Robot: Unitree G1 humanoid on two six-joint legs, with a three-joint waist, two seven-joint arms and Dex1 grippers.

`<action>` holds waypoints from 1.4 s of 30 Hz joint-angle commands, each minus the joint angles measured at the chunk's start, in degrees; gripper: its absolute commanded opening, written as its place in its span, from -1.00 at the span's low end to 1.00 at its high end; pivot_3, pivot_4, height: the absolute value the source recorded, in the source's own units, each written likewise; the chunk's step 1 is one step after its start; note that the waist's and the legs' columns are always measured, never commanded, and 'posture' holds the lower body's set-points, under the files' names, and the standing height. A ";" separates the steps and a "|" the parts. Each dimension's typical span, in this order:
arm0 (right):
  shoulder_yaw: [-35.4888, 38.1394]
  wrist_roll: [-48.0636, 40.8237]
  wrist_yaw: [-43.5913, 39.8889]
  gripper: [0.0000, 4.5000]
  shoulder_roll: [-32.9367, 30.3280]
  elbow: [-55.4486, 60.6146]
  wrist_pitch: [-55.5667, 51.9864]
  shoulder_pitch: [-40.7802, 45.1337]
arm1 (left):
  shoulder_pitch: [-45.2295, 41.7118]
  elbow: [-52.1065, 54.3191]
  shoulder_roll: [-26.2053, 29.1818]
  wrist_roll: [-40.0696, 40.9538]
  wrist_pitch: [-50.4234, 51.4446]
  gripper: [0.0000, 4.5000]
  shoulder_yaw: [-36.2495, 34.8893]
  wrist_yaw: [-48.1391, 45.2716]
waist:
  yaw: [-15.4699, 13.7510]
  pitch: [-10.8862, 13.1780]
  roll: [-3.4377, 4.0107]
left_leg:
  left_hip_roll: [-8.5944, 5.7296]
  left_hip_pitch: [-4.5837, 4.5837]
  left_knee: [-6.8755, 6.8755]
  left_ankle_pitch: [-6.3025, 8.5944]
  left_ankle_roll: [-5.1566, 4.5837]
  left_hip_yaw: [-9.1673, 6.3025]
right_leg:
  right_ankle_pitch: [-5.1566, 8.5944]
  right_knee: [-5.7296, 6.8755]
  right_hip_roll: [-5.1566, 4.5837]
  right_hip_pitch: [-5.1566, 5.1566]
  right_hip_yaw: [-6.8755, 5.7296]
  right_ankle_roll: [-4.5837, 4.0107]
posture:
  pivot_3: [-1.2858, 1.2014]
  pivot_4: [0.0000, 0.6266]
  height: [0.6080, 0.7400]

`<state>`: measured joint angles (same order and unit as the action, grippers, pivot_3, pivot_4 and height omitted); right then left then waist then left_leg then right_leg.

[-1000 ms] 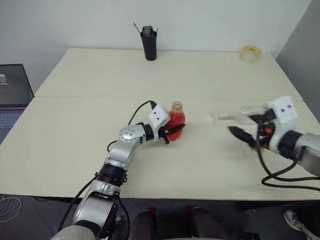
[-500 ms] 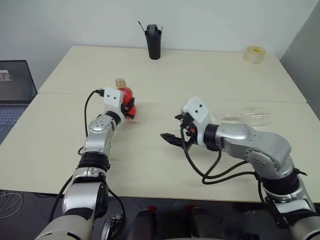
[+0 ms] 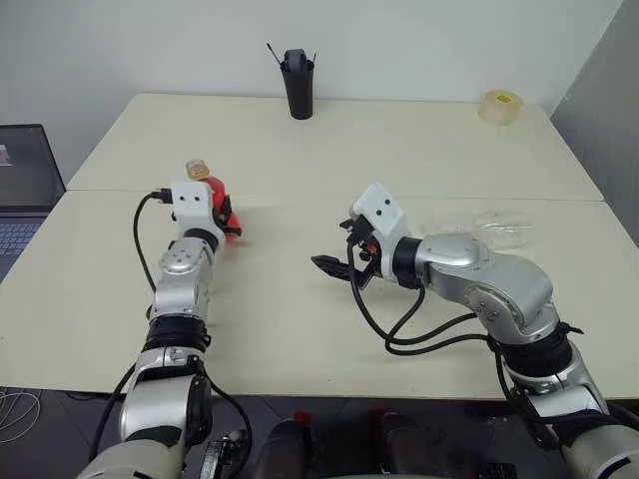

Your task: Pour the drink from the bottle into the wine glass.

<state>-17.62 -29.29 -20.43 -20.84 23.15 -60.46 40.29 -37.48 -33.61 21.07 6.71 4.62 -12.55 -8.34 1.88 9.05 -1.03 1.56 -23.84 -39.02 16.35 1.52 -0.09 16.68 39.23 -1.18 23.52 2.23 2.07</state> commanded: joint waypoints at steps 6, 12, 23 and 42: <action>0.91 2.88 -2.21 1.00 0.94 -0.78 2.51 1.87 | 3.32 6.15 0.06 1.46 2.92 -0.09 -2.34 2.22 | 0.08 -0.02 0.00 | 0.00 0.05 0.01 0.00 0.00 0.04 | 0.00 0.12 0.00 0.02 0.04 0.00 | 0.03 -0.52 1.00; 1.86 4.50 -2.77 1.00 1.14 -1.93 3.79 1.40 | 3.84 6.64 0.27 1.14 2.54 0.73 -2.37 3.39 | -0.07 -0.02 -0.02 | -0.01 0.05 0.01 0.00 0.00 0.04 | 0.00 0.14 -0.02 0.02 0.03 0.00 | 0.03 -0.52 1.00; 3.53 5.39 -3.11 1.00 1.36 -1.85 3.61 1.36 | 5.76 8.90 0.55 1.59 4.62 0.99 -2.16 2.20 | -0.02 -0.02 -0.02 | -0.01 0.05 0.01 0.00 0.00 0.05 | 0.00 0.15 -0.02 0.03 0.04 0.00 | 0.03 -0.52 1.00; 4.61 6.02 -3.52 1.00 1.47 -2.26 3.52 0.55 | 14.00 21.89 -1.48 2.52 11.39 0.99 -1.67 1.53 | -0.05 -0.02 -0.02 | 0.00 0.05 0.01 0.01 -0.01 0.04 | 0.00 0.17 -0.05 0.03 0.05 0.00 | 0.03 -0.52 1.00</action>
<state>-14.63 -23.55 -23.65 -19.54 19.87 -57.87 40.86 -23.81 -15.21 19.79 8.88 15.96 -14.11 -6.88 1.83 9.03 -1.05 1.56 -23.79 -39.01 16.36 1.50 -0.05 16.69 39.40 -1.23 23.56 2.29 2.07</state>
